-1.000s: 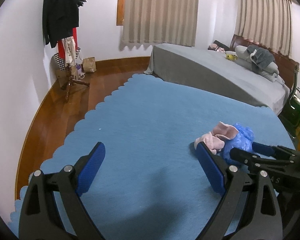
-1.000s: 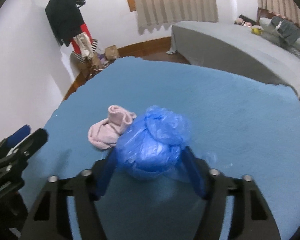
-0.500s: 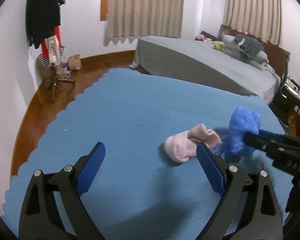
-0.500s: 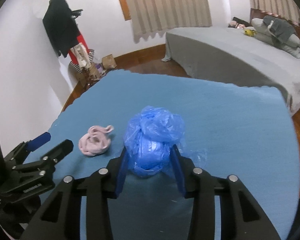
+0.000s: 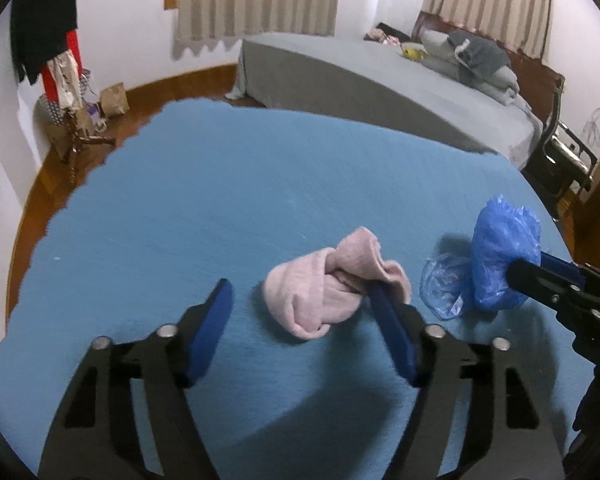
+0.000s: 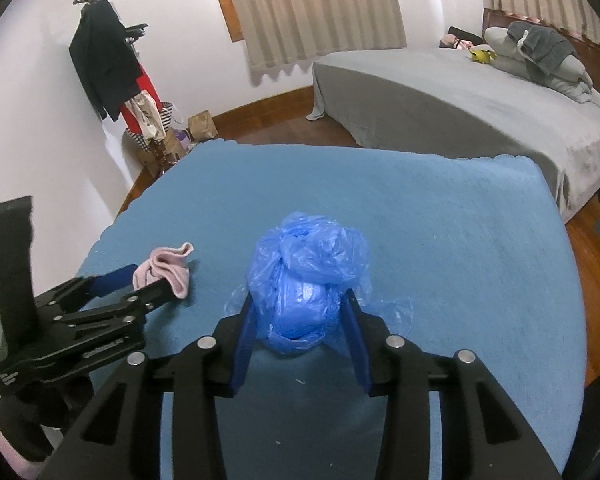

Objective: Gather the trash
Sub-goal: 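Grasp the pink sock with the left tool while the right tool holds the bag, then carry the pink sock and blue bag over the trash bin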

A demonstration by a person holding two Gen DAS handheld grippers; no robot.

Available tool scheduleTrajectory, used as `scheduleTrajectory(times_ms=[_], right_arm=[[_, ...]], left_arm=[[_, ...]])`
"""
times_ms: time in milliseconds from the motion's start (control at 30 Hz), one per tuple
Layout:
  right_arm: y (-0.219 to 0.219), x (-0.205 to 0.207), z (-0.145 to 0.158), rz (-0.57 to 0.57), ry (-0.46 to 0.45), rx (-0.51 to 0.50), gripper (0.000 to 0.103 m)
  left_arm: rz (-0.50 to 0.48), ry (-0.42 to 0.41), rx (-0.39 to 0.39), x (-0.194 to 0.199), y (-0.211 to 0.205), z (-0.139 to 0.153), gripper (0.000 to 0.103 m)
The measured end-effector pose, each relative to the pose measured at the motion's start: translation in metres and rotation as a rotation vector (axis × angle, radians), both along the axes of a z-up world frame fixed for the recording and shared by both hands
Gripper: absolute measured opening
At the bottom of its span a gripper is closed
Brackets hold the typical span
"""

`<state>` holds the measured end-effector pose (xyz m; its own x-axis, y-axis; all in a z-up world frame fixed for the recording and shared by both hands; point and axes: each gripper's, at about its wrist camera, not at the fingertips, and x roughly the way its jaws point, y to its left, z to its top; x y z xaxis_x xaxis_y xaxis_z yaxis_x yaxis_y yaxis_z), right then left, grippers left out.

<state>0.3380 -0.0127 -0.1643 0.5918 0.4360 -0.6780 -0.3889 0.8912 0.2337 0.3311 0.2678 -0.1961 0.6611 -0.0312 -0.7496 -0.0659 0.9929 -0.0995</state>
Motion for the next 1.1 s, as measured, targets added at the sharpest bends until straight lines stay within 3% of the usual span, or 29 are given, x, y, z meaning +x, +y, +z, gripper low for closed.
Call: scheduleTrajectory(times_ms=[67,233,600,1100], right_arm=[[0.000,-0.001,0.001,-0.001,-0.002,0.000,0.041],[-0.001,-0.006,0.004,0.002,-0.012,-0.002,0.041],[-0.023,-0.023,0.021,-0.013,-0.049,0.023,0.041],[-0.064,-0.074,0.053,-0.031,-0.081,0.053,0.041]], left_arm=[[-0.020,0.007,-0.021,0.001,-0.002,-0.002,0.048],[-0.039,-0.015,-0.003,-0.006,-0.010,0.001,0.037],[0.013,-0.089,-0.008,-0.035,-0.021,0.027,0.036],[0.018,-0.147,0.012,-0.092,-0.068,0.071,0.036]])
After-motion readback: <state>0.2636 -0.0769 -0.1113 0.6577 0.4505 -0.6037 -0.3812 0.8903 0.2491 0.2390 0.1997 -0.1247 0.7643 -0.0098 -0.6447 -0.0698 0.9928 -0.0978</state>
